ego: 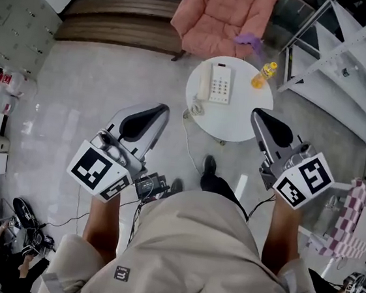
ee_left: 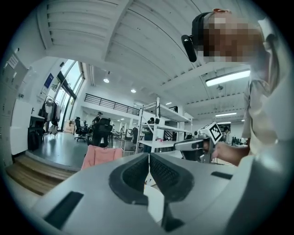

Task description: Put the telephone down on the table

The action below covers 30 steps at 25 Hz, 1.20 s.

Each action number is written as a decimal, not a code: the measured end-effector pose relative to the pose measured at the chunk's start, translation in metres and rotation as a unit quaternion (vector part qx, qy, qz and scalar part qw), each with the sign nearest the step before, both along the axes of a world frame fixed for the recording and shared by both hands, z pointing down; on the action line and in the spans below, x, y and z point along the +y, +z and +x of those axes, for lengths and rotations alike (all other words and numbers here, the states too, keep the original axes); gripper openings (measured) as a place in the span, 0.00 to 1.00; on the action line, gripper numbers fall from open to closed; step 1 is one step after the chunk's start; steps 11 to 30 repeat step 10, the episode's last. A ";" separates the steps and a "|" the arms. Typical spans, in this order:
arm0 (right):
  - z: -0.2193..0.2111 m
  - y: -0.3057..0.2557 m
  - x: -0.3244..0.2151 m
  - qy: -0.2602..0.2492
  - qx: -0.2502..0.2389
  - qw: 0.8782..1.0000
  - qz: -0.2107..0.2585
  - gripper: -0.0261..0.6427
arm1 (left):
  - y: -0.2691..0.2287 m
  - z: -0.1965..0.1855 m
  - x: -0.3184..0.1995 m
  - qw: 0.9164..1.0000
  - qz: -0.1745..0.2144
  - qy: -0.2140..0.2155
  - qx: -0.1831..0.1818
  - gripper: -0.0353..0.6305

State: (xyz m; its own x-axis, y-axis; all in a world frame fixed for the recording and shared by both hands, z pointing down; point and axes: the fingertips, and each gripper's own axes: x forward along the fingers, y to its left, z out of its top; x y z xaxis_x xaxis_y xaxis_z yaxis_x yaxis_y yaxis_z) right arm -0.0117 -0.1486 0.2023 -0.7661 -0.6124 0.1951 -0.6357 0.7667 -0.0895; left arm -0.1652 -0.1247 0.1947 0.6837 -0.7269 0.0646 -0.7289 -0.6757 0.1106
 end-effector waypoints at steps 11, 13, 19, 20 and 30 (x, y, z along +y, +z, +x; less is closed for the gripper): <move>0.011 -0.015 0.035 0.017 0.006 1.000 0.013 0.03 | -0.007 0.006 0.029 1.000 0.004 0.013 -0.002 0.07; 0.011 -0.015 0.035 0.017 0.006 1.000 0.013 0.03 | -0.007 0.006 0.029 1.000 0.004 0.013 -0.002 0.07; 0.011 -0.015 0.035 0.017 0.006 1.000 0.013 0.03 | -0.007 0.006 0.029 1.000 0.004 0.013 -0.002 0.07; 0.011 -0.015 0.035 0.017 0.006 1.000 0.013 0.03 | -0.007 0.006 0.029 1.000 0.004 0.013 -0.002 0.07; 0.011 -0.015 0.035 0.017 0.006 1.000 0.013 0.03 | -0.007 0.006 0.029 1.000 0.004 0.013 -0.002 0.07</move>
